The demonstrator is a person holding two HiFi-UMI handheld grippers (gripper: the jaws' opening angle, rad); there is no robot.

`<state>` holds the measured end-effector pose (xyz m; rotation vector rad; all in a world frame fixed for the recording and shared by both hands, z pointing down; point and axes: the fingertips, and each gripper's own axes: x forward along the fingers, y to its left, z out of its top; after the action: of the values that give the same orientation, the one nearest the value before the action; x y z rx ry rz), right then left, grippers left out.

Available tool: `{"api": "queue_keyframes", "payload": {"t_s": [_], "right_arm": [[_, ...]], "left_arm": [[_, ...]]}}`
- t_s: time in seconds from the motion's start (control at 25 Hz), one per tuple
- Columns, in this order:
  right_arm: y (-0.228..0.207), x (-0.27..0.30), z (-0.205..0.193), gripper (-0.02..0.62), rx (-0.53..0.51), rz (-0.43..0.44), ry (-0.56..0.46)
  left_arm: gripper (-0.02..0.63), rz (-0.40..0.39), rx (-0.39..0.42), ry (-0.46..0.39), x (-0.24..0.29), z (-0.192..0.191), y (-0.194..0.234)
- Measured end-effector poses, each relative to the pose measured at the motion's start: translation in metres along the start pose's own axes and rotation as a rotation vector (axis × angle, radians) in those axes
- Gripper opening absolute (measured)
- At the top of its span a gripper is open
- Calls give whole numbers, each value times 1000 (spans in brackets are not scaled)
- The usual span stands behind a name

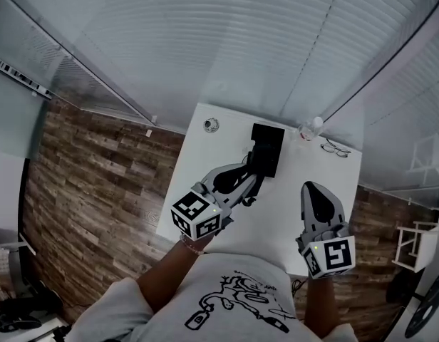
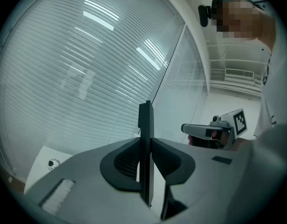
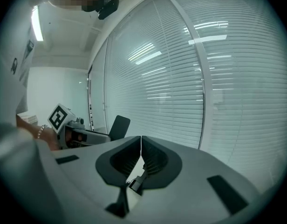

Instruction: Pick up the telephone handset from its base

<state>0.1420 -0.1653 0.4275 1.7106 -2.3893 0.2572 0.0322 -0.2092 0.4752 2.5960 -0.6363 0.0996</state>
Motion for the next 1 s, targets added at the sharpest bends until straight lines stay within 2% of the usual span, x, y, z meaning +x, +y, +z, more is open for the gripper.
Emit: {"api": "queue_keyframes", "payload": {"t_s": [0.52, 1.0], "right_arm": [[49, -66, 72, 6, -59, 12, -139], [74, -121, 115, 6, -86, 1, -200]], "left_arm": [[69, -30, 71, -147, -80, 66, -74], [69, -48, 115, -222, -132, 107, -128]]}}
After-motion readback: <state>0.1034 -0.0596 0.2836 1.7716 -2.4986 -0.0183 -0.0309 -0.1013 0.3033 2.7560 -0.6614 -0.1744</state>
